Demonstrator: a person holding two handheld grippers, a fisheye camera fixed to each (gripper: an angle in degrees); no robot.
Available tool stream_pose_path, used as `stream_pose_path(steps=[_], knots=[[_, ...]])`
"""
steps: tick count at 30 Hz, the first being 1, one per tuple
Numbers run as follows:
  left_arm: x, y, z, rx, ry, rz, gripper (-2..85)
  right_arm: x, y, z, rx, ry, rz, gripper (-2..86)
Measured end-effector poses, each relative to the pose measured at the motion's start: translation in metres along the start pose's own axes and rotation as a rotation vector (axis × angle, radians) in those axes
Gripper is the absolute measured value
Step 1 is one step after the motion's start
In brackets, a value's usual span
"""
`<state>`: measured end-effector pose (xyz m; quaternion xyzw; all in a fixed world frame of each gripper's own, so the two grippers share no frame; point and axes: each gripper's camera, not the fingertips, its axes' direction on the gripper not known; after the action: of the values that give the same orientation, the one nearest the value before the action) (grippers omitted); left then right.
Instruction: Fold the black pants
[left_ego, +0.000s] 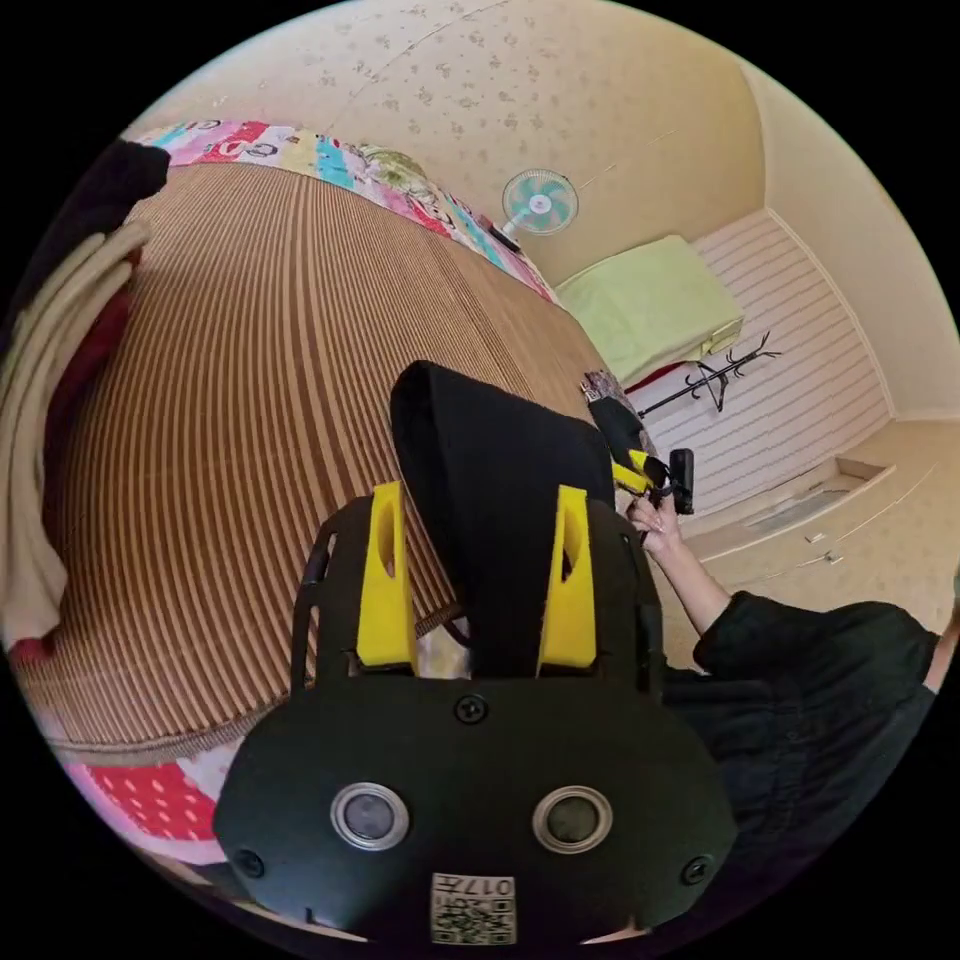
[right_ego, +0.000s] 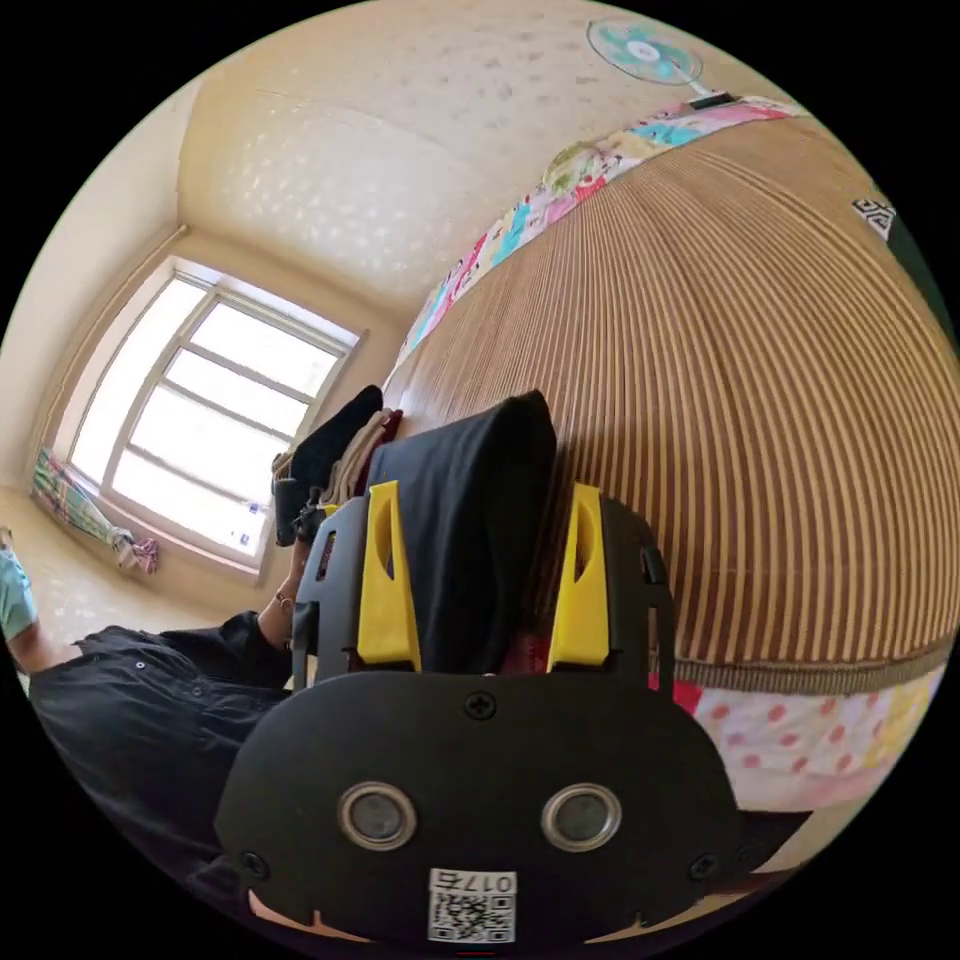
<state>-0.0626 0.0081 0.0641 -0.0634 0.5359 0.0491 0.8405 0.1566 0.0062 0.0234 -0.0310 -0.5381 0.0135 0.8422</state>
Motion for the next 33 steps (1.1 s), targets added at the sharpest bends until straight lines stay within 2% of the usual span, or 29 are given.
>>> stream_pose_path(steps=[2,3,4,6,9,12,14,18,20,22,25,26,27,29,31,33], knots=[[0.007,0.005,0.006,0.073,-0.101,0.006,19.2,-0.032,0.003,0.016,0.01,0.143,-0.076,19.4],[0.014,0.011,0.012,0.055,-0.102,0.009,17.6,-0.042,0.005,0.021,-0.02,0.176,-0.111,19.3],[0.018,0.016,0.016,0.043,-0.095,0.016,16.9,-0.053,0.013,0.038,-0.124,0.174,-0.12,15.9],[0.028,0.045,0.023,0.039,-0.08,-0.003,13.2,-0.059,0.032,0.042,-0.113,0.136,-0.088,12.3],[0.033,0.084,0.02,0.024,-0.006,-0.051,9.3,-0.05,0.074,0.029,-0.117,-0.055,-0.008,9.5],[0.062,0.115,0.017,0.0,0.028,0.005,7.8,-0.036,0.13,-0.001,0.013,-0.28,0.051,9.8],[0.086,0.12,0.013,0.005,0.086,0.06,7.6,-0.018,0.162,-0.043,0.168,-0.468,0.113,9.4],[0.167,0.074,0.022,0.015,0.22,0.263,7.5,-0.019,0.176,-0.133,0.433,-0.574,0.042,8.8],[0.207,0.037,0.038,0.001,0.249,0.361,7.5,-0.044,0.163,-0.217,0.56,-0.453,-0.094,8.6],[0.246,-0.006,0.06,-0.005,0.295,0.407,7.5,-0.063,0.143,-0.282,0.608,-0.304,-0.185,8.6],[0.315,-0.089,0.105,-0.012,0.288,0.485,7.8,-0.064,0.088,-0.375,0.701,-0.047,-0.105,9.3],[0.343,-0.123,0.129,-0.016,0.233,0.533,8.5,-0.059,0.061,-0.407,0.736,0.116,-0.078,9.9],[0.361,-0.154,0.157,-0.046,0.178,0.52,9.6,-0.054,0.046,-0.42,0.744,0.198,-0.058,10.5],[0.373,-0.185,0.196,-0.114,0.053,0.43,11.5,-0.023,-0.002,-0.464,0.717,0.446,0.211,12.3],[0.37,-0.185,0.217,-0.136,-0.017,0.374,12.2,-0.026,-0.006,-0.472,0.775,0.543,0.294,12.3],[0.349,-0.146,0.225,-0.123,0.013,0.409,11.6,-0.042,0.004,-0.451,0.783,0.598,0.189,9.8]])
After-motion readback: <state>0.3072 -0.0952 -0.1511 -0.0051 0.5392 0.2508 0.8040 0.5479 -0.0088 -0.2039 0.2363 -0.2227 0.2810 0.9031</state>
